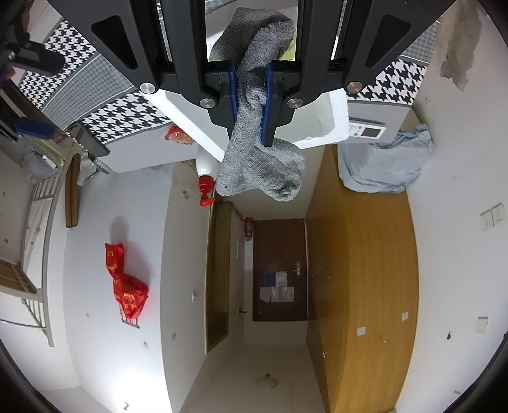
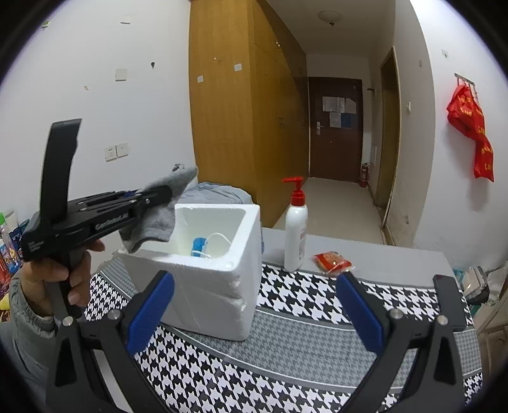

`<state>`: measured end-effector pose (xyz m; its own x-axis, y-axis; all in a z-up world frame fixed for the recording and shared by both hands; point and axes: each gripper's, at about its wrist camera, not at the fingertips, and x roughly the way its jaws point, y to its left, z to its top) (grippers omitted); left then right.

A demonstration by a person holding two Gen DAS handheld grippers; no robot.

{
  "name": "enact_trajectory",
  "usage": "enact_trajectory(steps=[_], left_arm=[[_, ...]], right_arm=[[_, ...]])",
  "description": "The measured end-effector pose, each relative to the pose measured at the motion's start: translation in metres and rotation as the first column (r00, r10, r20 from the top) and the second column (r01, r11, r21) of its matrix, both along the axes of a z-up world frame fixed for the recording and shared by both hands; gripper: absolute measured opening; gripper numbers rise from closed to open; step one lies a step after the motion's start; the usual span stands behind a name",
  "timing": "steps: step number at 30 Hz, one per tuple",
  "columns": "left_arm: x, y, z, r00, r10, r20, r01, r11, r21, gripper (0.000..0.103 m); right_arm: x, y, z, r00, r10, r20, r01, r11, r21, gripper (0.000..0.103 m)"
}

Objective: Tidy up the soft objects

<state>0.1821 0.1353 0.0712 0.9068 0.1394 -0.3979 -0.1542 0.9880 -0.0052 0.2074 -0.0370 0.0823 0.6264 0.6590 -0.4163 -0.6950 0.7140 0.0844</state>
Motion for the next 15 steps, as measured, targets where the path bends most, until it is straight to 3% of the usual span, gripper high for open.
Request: enact_trajectory(steps=[5, 7, 9, 11, 12, 15], left_arm=[[0.015, 0.0, -0.004, 1.0, 0.008, -0.022, -0.008, 1.0, -0.003, 0.017], [0.019, 0.001, -0.006, 1.0, 0.017, -0.024, -0.017, 1.0, 0.0, 0.027], [0.022, 0.001, -0.007, 0.999, 0.038, -0.018, -0.038, 0.999, 0.009, 0.061], [0.024, 0.0, -0.006, 0.998, 0.055, -0.001, -0.055, 0.998, 0.024, 0.082], [0.024, -0.001, -0.006, 0.998, 0.066, 0.009, -0.066, 0.997, 0.032, 0.09], [0.022, -0.003, -0.003, 0.997, 0.071, 0.03, -0.072, 0.996, 0.044, 0.098]], right_arm=[[0.0, -0.006, -0.006, 1.0, -0.009, -0.01, 0.009, 1.0, 0.005, 0.103], [0.002, -0.009, -0.007, 1.0, -0.012, -0.016, 0.012, 1.0, 0.008, 0.103], [0.003, -0.011, -0.008, 1.0, -0.017, -0.02, 0.017, 1.0, 0.012, 0.103], [0.003, -0.013, -0.008, 1.0, -0.023, -0.02, 0.023, 1.0, 0.018, 0.103], [0.003, -0.014, -0.008, 1.0, -0.023, -0.02, 0.023, 1.0, 0.021, 0.103], [0.004, -0.017, -0.008, 0.999, -0.029, -0.017, 0.03, 0.999, 0.024, 0.103]])
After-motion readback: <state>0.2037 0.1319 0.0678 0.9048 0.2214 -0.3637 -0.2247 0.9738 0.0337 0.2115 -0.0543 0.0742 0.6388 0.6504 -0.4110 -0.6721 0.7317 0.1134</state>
